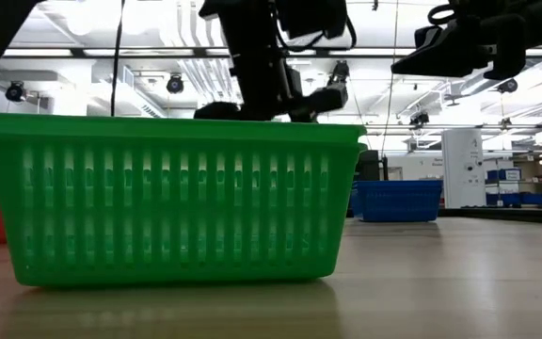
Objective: Stack baskets by color
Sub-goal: Stack the top green bin on top of the stacked green bins
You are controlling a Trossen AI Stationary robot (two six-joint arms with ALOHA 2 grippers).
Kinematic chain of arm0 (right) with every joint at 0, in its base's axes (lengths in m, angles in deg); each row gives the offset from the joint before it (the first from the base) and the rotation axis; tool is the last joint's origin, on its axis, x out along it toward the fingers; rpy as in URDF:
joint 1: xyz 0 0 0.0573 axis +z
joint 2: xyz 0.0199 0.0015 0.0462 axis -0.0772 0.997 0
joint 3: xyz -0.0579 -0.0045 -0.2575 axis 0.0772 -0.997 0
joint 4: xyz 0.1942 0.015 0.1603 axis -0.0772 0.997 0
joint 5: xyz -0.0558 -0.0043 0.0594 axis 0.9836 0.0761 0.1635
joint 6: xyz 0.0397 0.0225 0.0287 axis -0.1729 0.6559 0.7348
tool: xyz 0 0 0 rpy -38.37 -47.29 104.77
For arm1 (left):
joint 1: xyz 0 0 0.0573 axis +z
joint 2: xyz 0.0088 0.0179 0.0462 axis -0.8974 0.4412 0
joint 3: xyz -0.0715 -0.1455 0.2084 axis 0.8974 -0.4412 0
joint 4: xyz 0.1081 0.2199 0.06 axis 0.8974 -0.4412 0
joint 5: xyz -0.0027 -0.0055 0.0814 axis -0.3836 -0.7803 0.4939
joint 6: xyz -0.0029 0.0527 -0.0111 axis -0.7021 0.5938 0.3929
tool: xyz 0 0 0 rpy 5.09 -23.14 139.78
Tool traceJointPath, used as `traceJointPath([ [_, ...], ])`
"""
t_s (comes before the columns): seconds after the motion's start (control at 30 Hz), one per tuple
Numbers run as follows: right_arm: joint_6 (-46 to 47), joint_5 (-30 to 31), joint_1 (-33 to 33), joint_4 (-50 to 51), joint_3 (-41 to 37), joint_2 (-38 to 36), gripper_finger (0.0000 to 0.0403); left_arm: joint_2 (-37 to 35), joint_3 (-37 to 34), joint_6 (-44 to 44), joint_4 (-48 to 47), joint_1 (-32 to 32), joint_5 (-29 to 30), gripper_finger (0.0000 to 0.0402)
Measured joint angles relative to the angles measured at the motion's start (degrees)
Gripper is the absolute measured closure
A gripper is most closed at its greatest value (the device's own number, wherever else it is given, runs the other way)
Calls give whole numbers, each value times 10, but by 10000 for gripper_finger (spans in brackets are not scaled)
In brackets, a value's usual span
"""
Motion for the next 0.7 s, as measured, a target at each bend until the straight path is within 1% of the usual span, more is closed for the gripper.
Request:
traceJointPath([
  [0.23,1,0,0,0,0,0,394,24,-2,2,-1,3,-1,250],
  [0.47,4,0,0,1,0,0,394,32,-1,6,-6,3,-8,254],
  [0.57,7,0,0,2,0,0,394,32,-2,14,-1,3,-9,275],
  [0.7,10,0,0,2,0,1,394,36,-2,16,-1,3,-19,318],
])
